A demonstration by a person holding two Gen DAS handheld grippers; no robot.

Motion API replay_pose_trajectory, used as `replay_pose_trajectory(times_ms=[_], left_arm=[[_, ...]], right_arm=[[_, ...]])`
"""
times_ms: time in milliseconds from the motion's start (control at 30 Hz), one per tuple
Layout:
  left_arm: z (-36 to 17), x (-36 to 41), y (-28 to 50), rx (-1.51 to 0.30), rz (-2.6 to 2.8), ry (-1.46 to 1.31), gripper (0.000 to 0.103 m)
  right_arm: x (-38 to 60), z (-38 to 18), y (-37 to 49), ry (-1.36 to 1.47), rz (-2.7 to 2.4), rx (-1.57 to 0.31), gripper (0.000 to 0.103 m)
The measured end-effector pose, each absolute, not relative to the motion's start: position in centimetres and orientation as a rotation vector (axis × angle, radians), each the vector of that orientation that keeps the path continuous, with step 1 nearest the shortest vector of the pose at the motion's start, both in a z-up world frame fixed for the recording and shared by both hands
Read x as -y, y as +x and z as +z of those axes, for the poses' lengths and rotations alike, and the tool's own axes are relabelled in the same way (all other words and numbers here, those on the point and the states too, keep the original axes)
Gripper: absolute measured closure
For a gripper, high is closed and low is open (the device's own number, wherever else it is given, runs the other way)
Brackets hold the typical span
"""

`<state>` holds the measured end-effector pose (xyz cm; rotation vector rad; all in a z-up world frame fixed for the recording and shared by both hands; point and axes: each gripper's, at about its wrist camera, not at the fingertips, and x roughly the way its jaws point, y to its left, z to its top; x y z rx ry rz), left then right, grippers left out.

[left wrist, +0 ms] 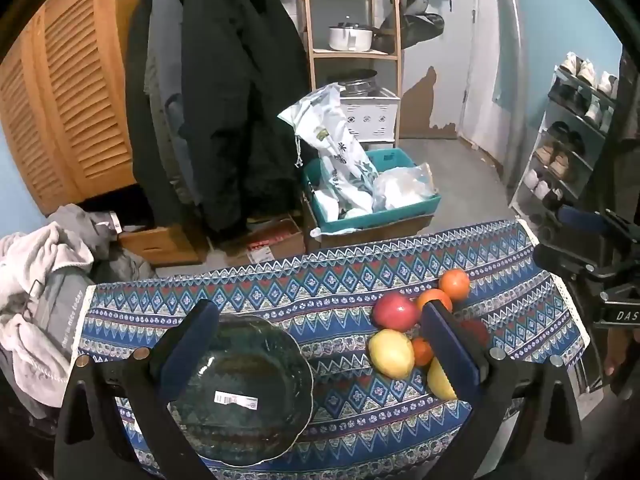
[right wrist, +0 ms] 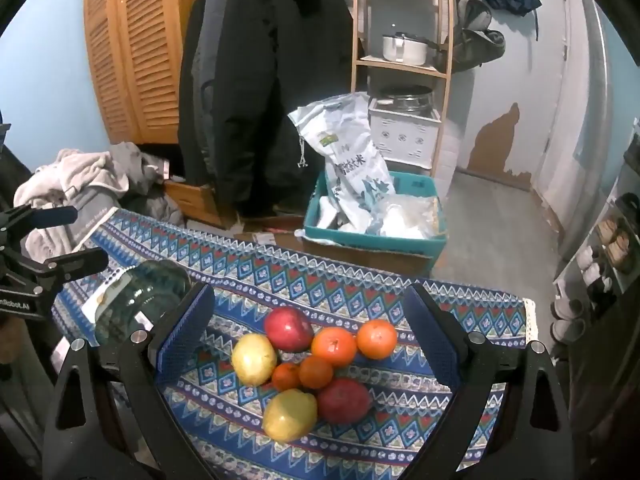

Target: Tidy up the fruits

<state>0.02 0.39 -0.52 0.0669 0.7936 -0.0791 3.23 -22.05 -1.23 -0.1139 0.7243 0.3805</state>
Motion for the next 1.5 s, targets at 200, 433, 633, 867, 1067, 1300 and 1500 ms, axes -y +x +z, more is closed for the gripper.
replay_pose_trajectory(times_ms=[200,433,633,867,1067,1300,1500], left_arm=[[-0.61,-0.26,0.07,-0.799,-0.079,0.068,0.001],[-0.64,-0.10,0.15,-0.802,-0.086,0.074,0.001],[-0.77,0.09,0.10,-0.805,-0.086,0.077,0.001],[-0.70,0.16,0.20,-0.808,-0.086,0.079,0.001],[-0.65,0.17,0.25,-0.807,-0.088,0.079,0.001],[-0.65,0.25,0.26,-0.808,-0.089,0.079,0.001],[-0.76,0.20,0.26,-0.813,-0.092,0.081,0.001]], right_arm=[[21.89,-1.10,3.20,-0.115,0.380,-0.725,0.010],[21.93,-1.03,3.18,-0.114,0.382,-0.727,0.010],[21.98,-1.03,3.12,-0.111,0.382,-0.726,0.010],[22.22,-1.01,3.26,-0.112,0.383,-0.728,0.010],[22.26,-1.01,3.26,-0.111,0.385,-0.727,0.010],[22.26,-1.00,3.25,-0.111,0.385,-0.728,0.010],[22.26,-0.98,3.25,-0.112,0.383,-0.729,0.010]])
